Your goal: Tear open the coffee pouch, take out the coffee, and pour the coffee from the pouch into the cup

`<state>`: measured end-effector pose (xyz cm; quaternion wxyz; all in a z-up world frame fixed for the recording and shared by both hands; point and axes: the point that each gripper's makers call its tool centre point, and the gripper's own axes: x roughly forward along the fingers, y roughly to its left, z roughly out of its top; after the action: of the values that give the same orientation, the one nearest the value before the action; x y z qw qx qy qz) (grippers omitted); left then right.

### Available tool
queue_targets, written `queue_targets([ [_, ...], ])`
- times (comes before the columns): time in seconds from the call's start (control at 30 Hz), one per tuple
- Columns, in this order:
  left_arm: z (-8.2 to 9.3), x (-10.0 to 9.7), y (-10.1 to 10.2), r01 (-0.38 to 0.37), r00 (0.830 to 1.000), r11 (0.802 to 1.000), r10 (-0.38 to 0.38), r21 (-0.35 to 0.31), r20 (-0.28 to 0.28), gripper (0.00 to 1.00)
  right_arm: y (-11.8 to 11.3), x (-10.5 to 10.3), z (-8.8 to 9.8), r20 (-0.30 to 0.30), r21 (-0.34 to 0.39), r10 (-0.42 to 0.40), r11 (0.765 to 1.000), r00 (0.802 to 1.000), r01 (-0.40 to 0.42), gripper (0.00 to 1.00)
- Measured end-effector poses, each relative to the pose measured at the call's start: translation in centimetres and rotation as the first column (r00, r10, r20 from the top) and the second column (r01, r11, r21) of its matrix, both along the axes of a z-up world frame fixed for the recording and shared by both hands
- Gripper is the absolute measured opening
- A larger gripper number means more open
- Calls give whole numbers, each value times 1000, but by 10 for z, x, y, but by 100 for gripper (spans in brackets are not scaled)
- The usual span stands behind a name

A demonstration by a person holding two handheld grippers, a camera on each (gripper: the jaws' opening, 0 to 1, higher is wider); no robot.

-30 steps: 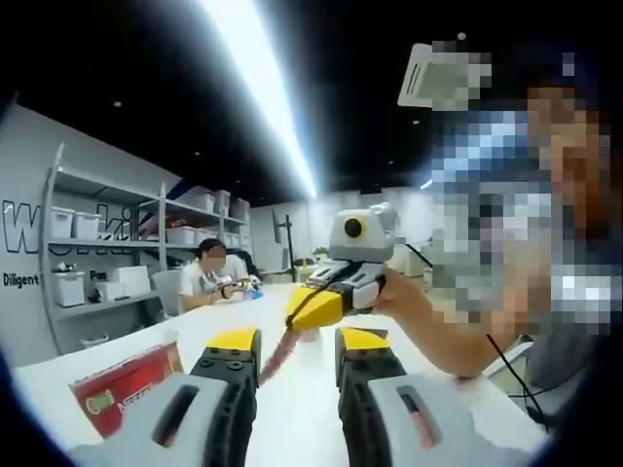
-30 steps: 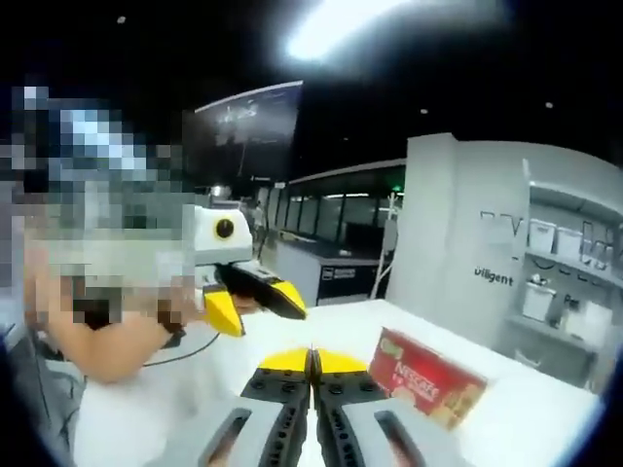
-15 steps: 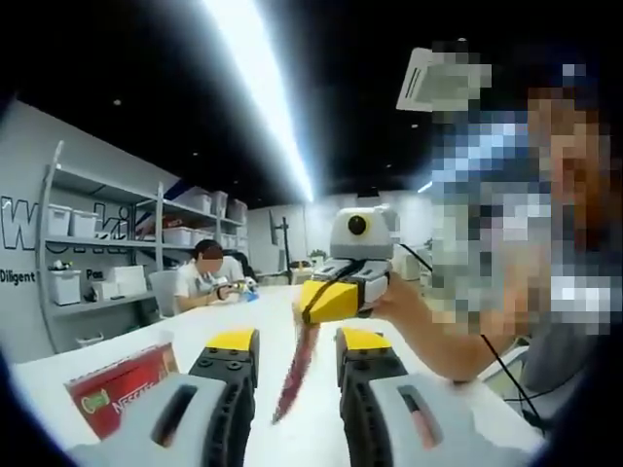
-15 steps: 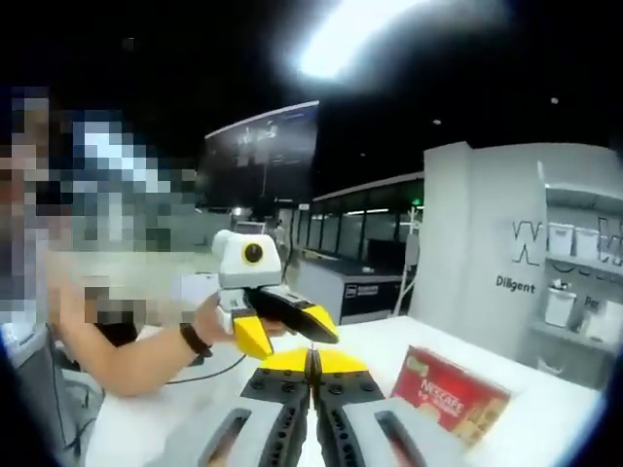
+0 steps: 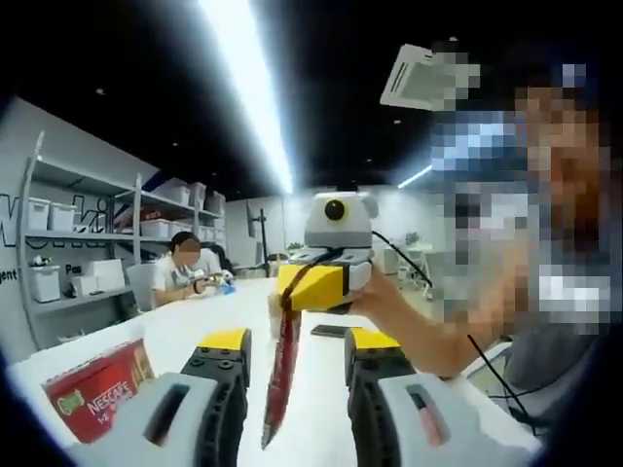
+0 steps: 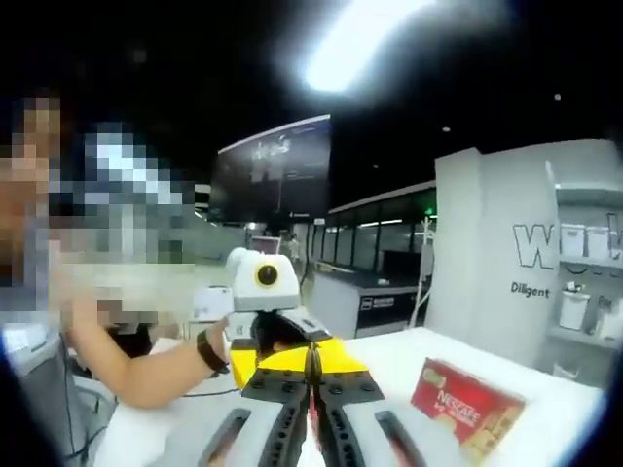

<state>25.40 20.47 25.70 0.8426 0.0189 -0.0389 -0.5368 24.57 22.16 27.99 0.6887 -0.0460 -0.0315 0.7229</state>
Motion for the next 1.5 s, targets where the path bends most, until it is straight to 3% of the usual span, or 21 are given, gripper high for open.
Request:
queue_targets([
  [0.1,-3,0,-1,-1,1000,1000,1,10,-2,37,0,-3,1,-7,6,15,1000,1000,-15,2],
  [0.2,-9,-3,-3,19,1000,999,-18,35,-20,21,-2,-6,3,-20,18,36,999,999,-36,2],
  [0.33,-13,-14,-11,56,998,996,-54,66,-29,12,-4,-13,10,-37,47,79,996,996,-77,2],
  [0.5,-6,-22,-12,80,991,997,-79,4,-104,11,-7,-17,16,-32,85,106,991,994,-102,3],
  [0.6,-3,-24,-10,62,990,998,-63,-14,-126,11,-7,-22,25,-21,157,154,976,988,-149,9],
  [0.67,-2,-24,-9,51,990,998,-54,-24,-133,10,-9,-25,30,-43,202,194,962,980,-182,16],
  [0.8,3,-25,-3,46,985,997,-54,-56,-161,10,-10,-28,36,-121,259,263,939,957,-225,17],
  [0.97,27,-37,-4,42,977,986,-75,-163,-199,10,-4,-32,31,-159,253,306,931,939,-261,18],
  [1.2,34,-52,-9,22,974,984,-62,-179,-219,10,0,-54,36,-162,266,329,922,930,-280,17],
  [1.27,33,-60,-9,15,973,982,-57,-187,-224,10,-3,-55,37,-167,265,322,925,932,-272,17],
  [1.33,30,-74,-7,-3,970,983,-42,-183,-239,10,-12,-69,40,-218,304,363,907,906,-290,17],
  [1.5,15,-116,-7,-26,964,985,-21,-173,-264,10,-9,-93,32,-273,310,381,904,883,-295,15],
])
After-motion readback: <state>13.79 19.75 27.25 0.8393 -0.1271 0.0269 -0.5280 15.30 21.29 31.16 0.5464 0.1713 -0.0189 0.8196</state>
